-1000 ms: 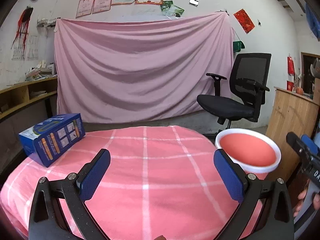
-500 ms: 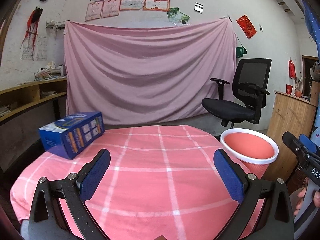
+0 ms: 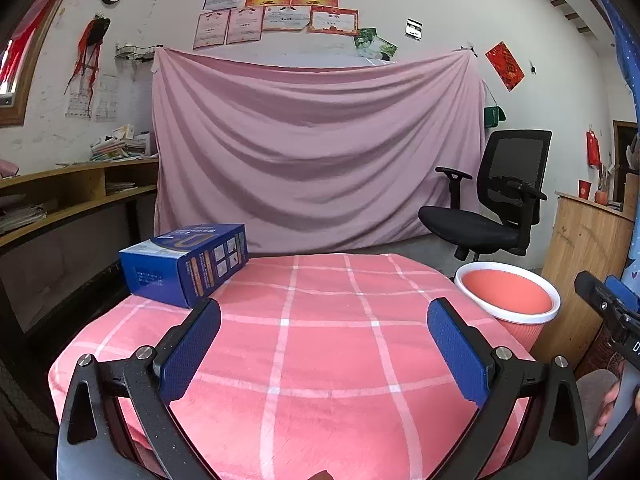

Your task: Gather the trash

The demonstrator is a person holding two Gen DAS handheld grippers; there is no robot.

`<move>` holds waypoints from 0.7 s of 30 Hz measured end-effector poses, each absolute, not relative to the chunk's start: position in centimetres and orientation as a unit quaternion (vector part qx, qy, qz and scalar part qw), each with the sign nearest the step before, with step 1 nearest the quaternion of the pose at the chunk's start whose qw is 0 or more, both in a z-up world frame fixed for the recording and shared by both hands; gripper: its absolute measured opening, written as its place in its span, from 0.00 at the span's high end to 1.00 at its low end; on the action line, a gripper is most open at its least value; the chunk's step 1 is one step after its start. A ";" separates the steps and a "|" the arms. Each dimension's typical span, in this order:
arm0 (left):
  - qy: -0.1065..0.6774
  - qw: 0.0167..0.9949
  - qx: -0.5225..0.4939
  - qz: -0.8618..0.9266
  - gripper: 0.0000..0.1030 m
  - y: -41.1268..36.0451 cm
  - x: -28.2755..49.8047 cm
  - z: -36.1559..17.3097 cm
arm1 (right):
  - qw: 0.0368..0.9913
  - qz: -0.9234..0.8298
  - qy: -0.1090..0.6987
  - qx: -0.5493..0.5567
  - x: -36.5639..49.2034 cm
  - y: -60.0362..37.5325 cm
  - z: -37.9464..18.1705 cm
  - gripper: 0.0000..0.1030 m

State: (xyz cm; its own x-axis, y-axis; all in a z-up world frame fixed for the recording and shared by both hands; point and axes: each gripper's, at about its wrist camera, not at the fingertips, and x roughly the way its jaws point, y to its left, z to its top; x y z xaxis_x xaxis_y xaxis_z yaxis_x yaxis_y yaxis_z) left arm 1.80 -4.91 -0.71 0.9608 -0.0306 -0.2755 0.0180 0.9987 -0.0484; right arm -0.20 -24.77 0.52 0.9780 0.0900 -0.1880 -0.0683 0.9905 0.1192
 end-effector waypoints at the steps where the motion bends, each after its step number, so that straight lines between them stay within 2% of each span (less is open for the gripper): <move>1: 0.137 0.990 -0.024 -0.015 0.02 -4.8 1.4 -0.8 | 0.993 0.041 0.100 0.057 -0.4 -24.4 0.6 0.00; 12: 0.144 0.989 -0.031 -0.011 0.02 -4.5 0.6 -1.8 | 0.994 -0.011 0.105 0.040 -2.1 -22.8 0.6 0.00; 21: 0.140 0.990 -0.024 -0.019 0.02 -4.5 1.1 -2.6 | 0.993 -0.031 0.109 -0.015 -1.9 -20.4 -0.5 0.00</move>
